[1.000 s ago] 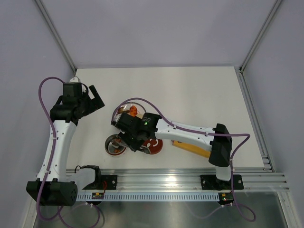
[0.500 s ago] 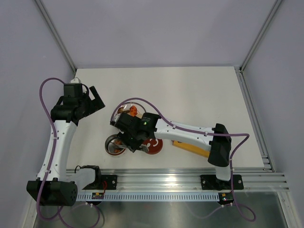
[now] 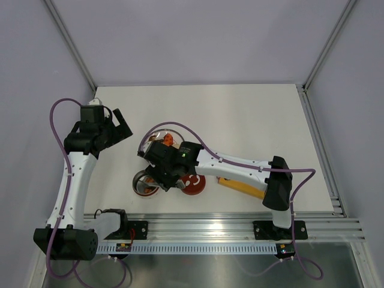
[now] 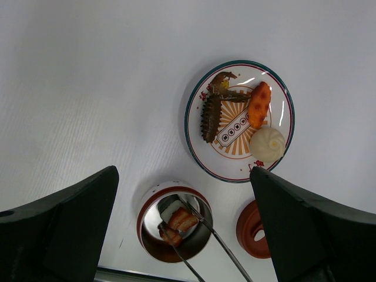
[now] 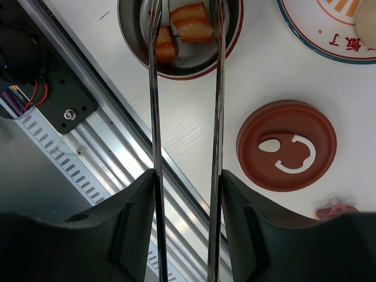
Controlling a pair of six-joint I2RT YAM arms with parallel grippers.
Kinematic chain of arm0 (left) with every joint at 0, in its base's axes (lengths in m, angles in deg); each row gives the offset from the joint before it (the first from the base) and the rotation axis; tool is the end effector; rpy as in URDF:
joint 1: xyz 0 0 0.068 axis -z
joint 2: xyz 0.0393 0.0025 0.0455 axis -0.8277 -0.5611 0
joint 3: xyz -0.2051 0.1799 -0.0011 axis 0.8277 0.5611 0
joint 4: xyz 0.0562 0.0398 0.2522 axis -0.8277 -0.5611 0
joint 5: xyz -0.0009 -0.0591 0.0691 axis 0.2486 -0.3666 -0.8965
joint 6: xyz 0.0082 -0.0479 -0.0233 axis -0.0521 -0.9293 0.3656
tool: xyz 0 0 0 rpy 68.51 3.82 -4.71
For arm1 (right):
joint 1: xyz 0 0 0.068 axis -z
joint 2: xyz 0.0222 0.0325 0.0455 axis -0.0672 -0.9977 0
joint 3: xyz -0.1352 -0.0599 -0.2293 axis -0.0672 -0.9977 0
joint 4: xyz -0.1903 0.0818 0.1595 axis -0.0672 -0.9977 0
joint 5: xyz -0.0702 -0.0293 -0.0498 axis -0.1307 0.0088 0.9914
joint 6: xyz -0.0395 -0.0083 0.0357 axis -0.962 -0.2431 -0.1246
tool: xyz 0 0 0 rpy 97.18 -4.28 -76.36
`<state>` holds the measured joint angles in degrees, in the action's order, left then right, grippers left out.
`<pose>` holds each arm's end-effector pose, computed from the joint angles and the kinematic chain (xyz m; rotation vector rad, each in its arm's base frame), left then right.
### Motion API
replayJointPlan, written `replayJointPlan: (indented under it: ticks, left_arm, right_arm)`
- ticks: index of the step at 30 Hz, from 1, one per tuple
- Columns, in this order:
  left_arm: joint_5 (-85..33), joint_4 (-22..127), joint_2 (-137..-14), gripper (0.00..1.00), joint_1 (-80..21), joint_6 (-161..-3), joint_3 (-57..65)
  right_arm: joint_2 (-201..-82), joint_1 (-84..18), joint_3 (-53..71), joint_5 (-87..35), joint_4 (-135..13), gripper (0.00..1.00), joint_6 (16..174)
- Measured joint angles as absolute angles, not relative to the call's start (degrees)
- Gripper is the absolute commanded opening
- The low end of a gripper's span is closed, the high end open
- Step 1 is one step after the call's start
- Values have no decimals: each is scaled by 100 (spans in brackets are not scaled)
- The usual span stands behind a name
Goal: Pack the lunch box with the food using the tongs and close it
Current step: Place the fake food in the packing box, then place the clamp at the center of the board.
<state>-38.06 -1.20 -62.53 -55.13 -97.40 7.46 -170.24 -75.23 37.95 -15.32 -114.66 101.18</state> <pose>0.2113 -0.0004 0.3576 -0.5681 2.2887 -0.1619 0.1342 0.3929 0.3045 -1.2901 2.3513 0.4486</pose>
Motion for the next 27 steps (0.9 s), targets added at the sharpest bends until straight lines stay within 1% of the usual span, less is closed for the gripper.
replayJointPlan:
  ticks: [11, 27]
  left_arm:
    - [-3808, -120, -6251, 99, -5513, -9766, 746]
    - [-3854, -120, -6142, 99, -5513, -9777, 790]
  right_arm:
    - [-17017, -7533, 3926, -1257, -11440, 54, 10017]
    - [-16884, -7523, 4237, -632, -11418, 51, 9871]
